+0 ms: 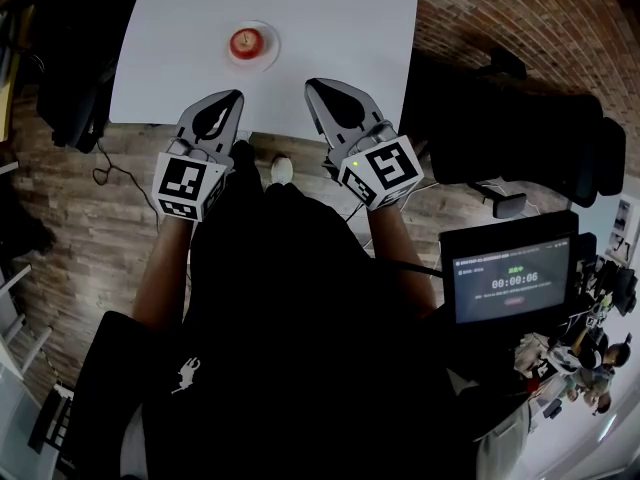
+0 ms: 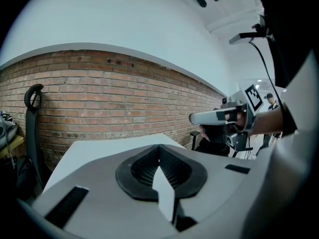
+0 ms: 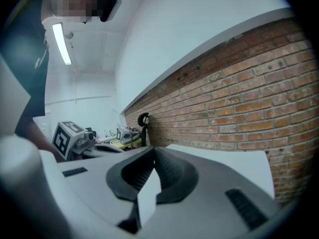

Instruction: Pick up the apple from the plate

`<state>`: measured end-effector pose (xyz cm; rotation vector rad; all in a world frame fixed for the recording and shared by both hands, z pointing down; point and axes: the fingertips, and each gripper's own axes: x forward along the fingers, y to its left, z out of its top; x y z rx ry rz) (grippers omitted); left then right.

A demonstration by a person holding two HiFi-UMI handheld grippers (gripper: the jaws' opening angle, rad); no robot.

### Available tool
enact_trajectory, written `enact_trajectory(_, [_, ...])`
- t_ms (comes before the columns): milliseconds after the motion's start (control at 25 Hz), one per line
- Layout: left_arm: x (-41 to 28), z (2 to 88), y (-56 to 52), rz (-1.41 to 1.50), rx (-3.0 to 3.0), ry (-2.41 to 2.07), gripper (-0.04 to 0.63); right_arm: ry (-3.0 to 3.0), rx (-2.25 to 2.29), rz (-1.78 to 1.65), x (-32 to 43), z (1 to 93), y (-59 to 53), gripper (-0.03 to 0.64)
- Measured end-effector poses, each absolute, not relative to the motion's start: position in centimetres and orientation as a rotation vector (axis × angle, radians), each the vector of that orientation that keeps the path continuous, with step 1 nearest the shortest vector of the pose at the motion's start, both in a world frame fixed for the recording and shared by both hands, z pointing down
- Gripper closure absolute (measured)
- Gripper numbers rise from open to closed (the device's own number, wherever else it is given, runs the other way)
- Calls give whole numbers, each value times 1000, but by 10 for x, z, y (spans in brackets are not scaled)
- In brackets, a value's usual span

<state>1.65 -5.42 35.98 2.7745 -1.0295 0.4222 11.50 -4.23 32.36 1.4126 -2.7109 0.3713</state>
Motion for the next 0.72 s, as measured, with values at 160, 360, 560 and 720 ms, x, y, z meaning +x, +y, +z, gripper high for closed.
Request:
enact_trajectory(160, [16, 364, -72, 409, 2767, -1014, 589, -2705, 1408, 380, 114, 326, -58, 613])
enact_trajectory(360, [13, 373, -96, 428, 2764, -1000, 589, -2701, 1404, 384, 107, 330, -81, 612])
enact_trajectory(560, [10, 386, -115, 477, 2768, -966, 589, -2671, 1380, 359, 97, 339, -100, 614])
enact_trajectory(720, [7, 401, -124, 534, 2765, -936, 589, -2616, 1327, 314, 84, 354, -109, 612])
